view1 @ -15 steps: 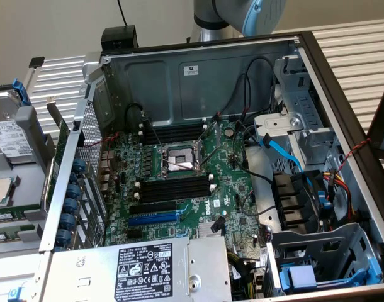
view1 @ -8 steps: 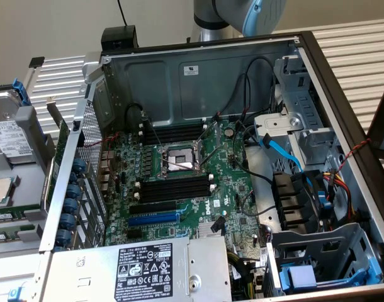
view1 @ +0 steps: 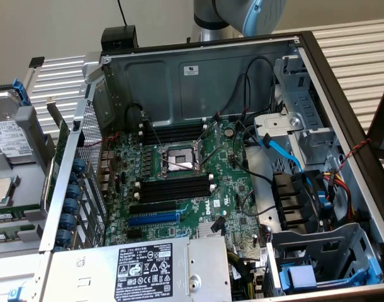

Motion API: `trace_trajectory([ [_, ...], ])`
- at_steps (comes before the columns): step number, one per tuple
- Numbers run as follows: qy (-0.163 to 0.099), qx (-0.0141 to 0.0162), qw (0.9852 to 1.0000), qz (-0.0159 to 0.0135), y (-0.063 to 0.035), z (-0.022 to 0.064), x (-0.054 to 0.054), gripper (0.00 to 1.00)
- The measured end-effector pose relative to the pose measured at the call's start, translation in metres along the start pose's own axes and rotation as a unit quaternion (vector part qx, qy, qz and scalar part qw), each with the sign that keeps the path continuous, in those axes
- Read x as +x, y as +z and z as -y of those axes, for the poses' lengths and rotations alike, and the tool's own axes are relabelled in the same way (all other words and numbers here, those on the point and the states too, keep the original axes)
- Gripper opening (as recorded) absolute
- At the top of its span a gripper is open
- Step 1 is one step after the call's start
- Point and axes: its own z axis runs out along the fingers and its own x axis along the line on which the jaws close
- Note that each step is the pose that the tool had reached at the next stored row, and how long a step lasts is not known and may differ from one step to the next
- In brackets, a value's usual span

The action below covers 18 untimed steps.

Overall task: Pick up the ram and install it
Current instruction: 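Pick up the ram and move it above insertion slot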

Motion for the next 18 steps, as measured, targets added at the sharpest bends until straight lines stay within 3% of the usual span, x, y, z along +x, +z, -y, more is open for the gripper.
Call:
trace_trajectory([
  [5, 0.045, 0.0012, 0.9990, 0.0029, 0.0075, 0.0003, 0.000, 0.11],
  [9, 0.081, 0.0020, 0.9967, 0.0053, 0.0132, 0.0006, 0.000, 0.11],
  [13, 0.117, 0.0022, 0.9931, 0.0068, 0.0173, 0.0008, 0.000, 0.11],
  [18, 0.158, 0.0021, 0.9873, 0.0085, 0.0211, 0.0009, 0.000, 0.11],
])
